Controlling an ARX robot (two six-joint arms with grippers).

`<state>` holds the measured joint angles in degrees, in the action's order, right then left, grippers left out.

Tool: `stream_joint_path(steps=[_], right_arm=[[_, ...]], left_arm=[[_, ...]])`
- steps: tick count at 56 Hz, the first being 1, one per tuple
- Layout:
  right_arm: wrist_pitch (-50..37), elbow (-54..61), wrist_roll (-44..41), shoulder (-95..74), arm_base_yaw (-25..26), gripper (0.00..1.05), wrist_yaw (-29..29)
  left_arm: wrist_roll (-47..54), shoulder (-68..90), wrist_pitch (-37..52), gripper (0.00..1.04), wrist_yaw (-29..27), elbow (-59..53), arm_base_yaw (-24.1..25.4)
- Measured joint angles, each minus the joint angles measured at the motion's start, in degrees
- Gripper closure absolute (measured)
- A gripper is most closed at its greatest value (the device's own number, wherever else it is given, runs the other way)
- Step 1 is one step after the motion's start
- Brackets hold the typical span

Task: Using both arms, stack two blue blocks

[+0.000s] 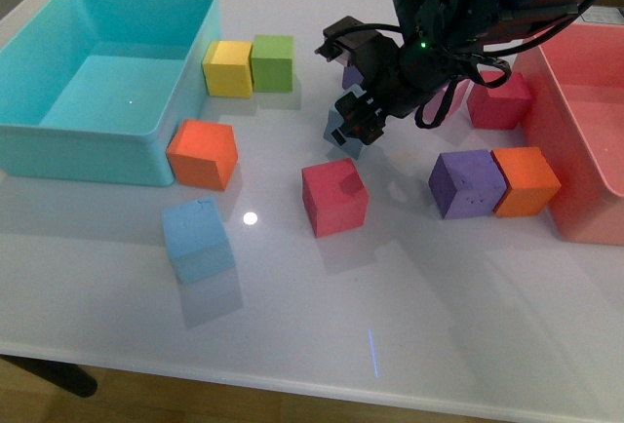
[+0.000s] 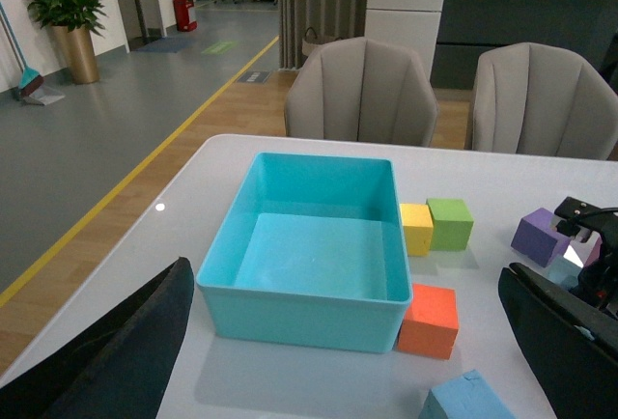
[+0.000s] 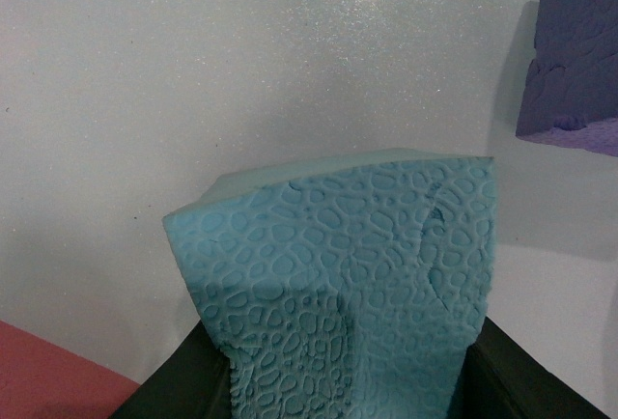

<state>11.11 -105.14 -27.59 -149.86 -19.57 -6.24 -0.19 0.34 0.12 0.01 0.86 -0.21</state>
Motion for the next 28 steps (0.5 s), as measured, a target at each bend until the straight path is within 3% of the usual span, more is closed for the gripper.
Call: stream_joint_path(steps=[14, 28], right_arm=[[-0.1, -0.1, -0.1, -0.1, 0.0, 0.64, -0.2], [-0.7, 0.1, -0.7, -0.2, 0.1, 0.28, -0.7]], left_arm=[[0.0, 0.0, 0.0, 0.09, 0.0, 0.0, 0.0], [0.0, 0.0, 0.0, 0.09, 0.0, 0.0, 0.0]])
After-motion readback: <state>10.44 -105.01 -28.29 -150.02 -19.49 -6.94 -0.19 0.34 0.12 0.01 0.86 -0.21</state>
